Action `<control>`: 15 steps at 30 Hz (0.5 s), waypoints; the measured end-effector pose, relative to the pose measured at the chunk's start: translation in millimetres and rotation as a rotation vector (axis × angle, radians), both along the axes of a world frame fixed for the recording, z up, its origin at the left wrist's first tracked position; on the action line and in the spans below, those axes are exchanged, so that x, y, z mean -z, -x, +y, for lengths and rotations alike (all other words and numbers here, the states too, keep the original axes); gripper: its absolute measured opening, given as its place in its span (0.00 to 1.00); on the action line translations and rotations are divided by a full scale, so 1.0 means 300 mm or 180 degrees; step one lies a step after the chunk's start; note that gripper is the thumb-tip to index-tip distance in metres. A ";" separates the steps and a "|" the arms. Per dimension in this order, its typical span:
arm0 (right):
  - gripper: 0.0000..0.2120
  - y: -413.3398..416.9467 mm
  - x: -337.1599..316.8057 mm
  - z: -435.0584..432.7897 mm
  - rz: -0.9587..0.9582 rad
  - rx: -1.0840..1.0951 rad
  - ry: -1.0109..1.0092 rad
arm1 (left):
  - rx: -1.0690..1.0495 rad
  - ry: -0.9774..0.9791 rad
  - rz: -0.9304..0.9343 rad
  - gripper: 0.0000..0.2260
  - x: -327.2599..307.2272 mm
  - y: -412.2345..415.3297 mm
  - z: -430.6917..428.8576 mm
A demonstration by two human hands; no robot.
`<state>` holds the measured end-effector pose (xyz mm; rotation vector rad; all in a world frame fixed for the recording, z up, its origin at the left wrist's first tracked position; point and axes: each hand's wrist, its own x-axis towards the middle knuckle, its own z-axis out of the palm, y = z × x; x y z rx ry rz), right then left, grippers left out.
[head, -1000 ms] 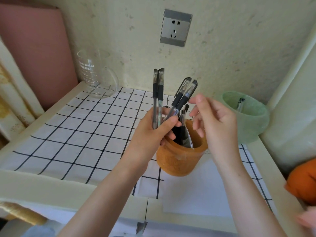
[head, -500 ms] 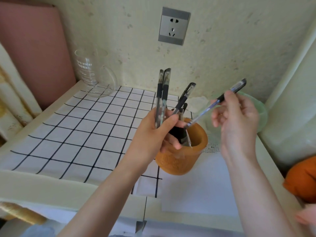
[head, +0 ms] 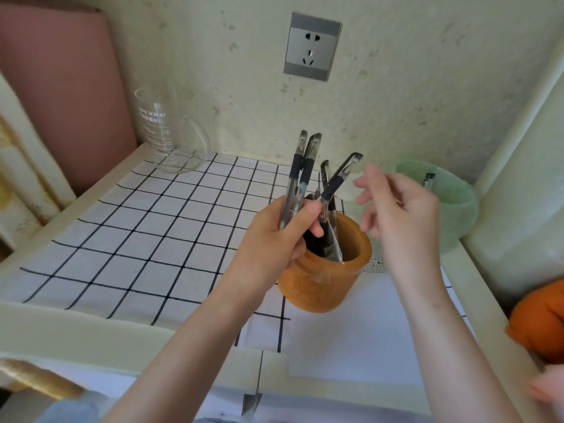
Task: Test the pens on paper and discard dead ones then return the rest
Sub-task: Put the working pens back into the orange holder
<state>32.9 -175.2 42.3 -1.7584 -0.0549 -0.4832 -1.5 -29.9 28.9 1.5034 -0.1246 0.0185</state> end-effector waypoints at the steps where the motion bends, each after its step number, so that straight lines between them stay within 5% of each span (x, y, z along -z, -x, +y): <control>1: 0.14 0.011 -0.012 0.013 0.0119 -0.0283 -0.0160 | 0.0023 0.0014 0.0006 0.13 -0.001 0.001 -0.001; 5: 0.09 0.027 -0.013 0.051 0.0413 -0.0772 -0.0404 | 0.0150 -0.0016 -0.0065 0.09 -0.007 0.004 -0.005; 15: 0.07 0.007 -0.018 0.042 0.0019 -0.0546 -0.1236 | -0.0380 0.0069 0.0058 0.08 0.003 0.000 0.015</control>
